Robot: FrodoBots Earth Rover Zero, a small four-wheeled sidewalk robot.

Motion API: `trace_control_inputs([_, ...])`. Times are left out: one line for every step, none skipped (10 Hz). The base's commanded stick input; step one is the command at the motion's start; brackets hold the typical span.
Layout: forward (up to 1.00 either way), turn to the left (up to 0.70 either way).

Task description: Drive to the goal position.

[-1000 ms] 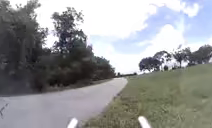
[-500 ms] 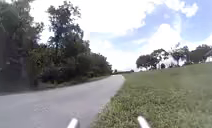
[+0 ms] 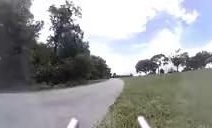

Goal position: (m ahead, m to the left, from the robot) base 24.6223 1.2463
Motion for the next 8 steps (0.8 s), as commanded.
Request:
trace_control_inputs([0.7, 0.0])
trace_control_inputs([0.7, 0.0])
trace_control_inputs([0.7, 0.0])
trace_control_inputs([0.7, 0.0])
trace_control_inputs([0.7, 0.08])
trace_control_inputs([0.7, 0.35])
trace_control_inputs([0.7, 0.35])
trace_control_inputs([0.7, 0.35])
